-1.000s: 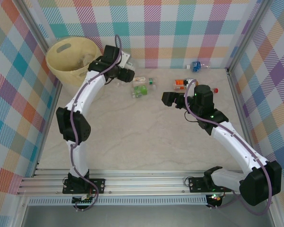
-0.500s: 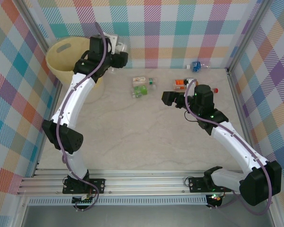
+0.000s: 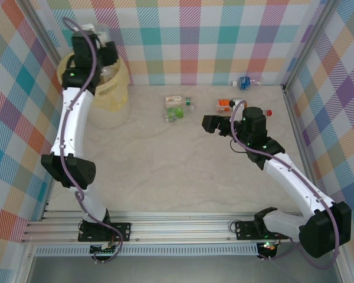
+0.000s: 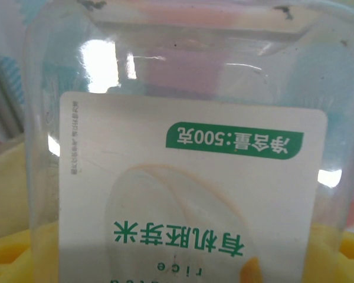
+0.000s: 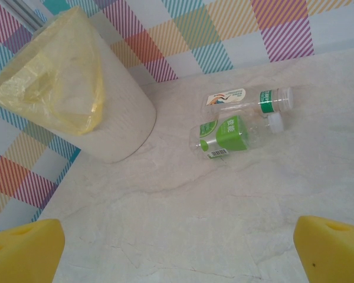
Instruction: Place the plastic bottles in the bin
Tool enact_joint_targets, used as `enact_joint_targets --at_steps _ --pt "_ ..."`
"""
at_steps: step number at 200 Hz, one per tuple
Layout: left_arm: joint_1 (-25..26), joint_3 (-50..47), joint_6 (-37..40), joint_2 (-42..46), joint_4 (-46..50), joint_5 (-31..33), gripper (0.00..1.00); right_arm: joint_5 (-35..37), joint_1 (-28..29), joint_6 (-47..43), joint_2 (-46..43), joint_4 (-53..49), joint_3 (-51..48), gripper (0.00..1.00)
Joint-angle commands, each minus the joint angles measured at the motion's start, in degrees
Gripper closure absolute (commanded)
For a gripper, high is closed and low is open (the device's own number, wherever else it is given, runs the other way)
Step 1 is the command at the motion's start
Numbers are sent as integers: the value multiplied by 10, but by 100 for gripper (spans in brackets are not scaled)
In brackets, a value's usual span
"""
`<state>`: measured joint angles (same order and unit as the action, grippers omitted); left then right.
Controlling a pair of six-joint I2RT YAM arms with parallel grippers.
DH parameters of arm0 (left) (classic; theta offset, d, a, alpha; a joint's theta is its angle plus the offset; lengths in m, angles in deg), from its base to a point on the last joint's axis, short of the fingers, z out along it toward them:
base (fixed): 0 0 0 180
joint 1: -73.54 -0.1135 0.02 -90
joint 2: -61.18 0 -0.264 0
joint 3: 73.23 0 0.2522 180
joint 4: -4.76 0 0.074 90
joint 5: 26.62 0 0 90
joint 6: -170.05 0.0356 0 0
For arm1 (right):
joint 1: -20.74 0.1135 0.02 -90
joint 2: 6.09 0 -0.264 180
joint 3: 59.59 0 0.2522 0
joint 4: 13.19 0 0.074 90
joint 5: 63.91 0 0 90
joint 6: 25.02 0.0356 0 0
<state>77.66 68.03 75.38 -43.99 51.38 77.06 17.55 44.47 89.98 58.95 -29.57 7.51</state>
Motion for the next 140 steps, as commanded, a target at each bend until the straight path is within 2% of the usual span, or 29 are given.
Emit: enact_joint_targets --at_steps 1,59,110,126,140 --pt "-31 29 -51 -12 -1 -29 27 3 5 -1 -5 17 -1 0" --pt "-88 36 -91 -57 31 -31 27 -3 4 2 8 14 7 0" --pt "-115 48 -94 -96 55 9 26 4 5 0 3 8 4 0" --pt "-115 63 -93 -110 76 44 21 5 4 -1 4 7 4 0" --pt "-115 94 -95 -127 106 63 13 5 5 -2 5 7 5 0"
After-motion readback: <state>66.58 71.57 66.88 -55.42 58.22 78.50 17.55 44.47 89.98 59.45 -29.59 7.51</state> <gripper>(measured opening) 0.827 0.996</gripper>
